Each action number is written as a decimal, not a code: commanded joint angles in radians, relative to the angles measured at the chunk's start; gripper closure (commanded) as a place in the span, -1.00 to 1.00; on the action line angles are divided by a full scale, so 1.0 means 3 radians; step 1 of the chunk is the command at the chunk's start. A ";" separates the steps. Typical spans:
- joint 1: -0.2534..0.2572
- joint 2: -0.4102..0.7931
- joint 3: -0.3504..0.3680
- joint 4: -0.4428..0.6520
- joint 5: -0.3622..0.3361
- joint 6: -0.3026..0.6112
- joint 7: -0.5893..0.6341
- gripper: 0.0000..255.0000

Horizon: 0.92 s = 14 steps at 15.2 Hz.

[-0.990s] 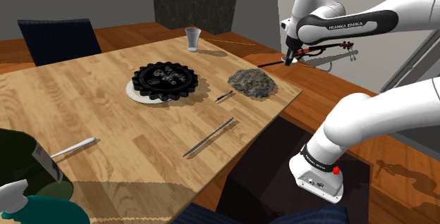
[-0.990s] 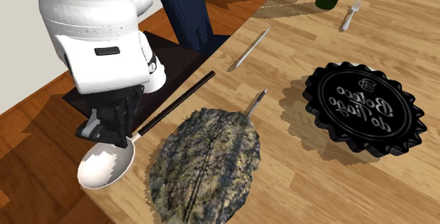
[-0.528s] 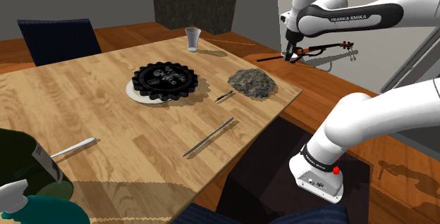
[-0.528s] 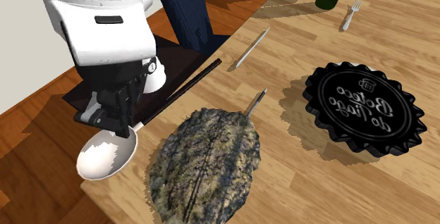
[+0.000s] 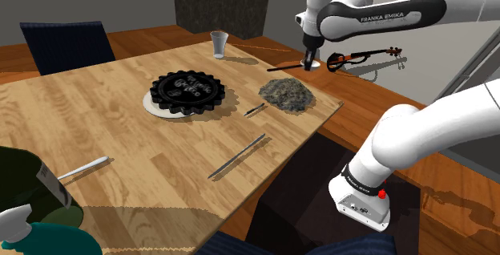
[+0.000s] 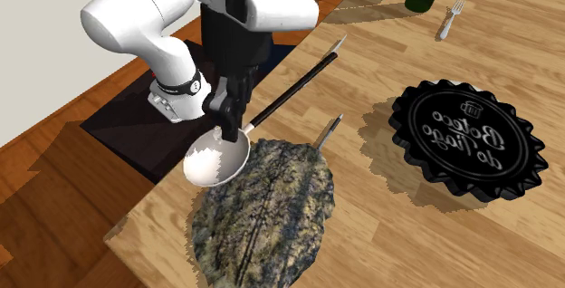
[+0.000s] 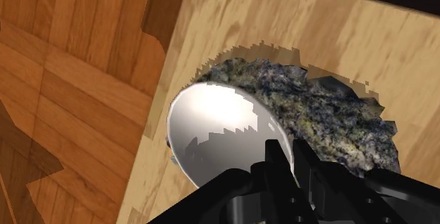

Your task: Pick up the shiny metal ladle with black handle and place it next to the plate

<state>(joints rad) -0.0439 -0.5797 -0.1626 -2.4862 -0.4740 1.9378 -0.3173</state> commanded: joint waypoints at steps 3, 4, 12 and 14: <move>0.0149 0.0209 0.0242 0.0176 0.0159 -0.0082 0.0282 1.00; 0.0185 0.0272 0.0299 0.0230 0.0194 -0.0099 0.0351 1.00; 0.0424 0.0871 0.0720 0.0795 0.0410 -0.0262 0.0877 1.00; 0.0476 0.1042 0.0813 0.0973 0.0441 -0.0314 0.1001 1.00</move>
<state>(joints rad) 0.0899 -0.2965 0.0651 -2.2282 -0.3480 1.8561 -0.0383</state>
